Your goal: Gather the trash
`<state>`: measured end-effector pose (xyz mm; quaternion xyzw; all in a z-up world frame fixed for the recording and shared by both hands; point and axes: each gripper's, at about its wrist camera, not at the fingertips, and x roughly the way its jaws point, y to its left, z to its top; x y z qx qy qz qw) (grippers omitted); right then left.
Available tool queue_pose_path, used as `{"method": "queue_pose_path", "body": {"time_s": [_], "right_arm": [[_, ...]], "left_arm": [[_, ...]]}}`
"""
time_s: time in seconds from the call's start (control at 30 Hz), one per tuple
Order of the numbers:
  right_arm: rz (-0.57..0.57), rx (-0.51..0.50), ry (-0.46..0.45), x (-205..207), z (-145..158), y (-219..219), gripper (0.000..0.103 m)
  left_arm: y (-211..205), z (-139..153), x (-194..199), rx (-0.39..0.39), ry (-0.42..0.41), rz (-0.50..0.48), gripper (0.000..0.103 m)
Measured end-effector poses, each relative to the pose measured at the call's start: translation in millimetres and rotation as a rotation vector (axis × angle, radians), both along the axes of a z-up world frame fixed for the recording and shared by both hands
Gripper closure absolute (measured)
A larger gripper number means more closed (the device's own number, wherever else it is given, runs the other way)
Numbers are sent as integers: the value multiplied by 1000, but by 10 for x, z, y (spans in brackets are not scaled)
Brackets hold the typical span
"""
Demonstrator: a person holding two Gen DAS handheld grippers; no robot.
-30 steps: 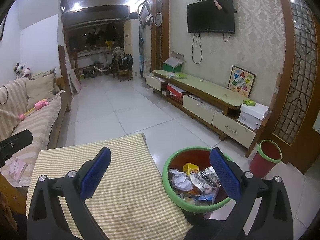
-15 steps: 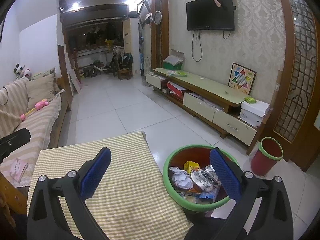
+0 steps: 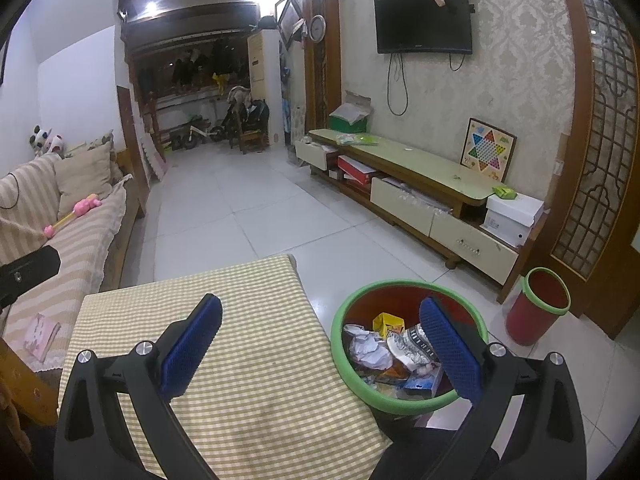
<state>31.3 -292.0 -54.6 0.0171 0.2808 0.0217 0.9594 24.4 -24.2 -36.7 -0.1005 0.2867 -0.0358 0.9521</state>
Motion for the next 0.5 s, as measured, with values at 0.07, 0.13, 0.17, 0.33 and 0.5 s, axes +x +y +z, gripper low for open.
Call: {"method": "queue_pose_path", "body": {"time_s": [0.07, 0.13, 0.17, 0.33, 0.5], "right_arm": [[1, 1, 2, -3, -6, 3, 7], [1, 1, 3, 5, -4, 8, 7], [0, 1, 5, 4, -8, 15, 7], [5, 11, 25, -1, -74, 28, 7], [35, 15, 68, 10, -207, 101, 7]], "left_arm": [[2, -2, 2, 0, 1, 0, 5], [4, -2, 2, 1, 1, 1, 5], [6, -2, 4, 1, 1, 1, 5], [42, -21, -2, -3, 7, 6, 5], [65, -74, -15, -26, 17, 16, 5]]}}
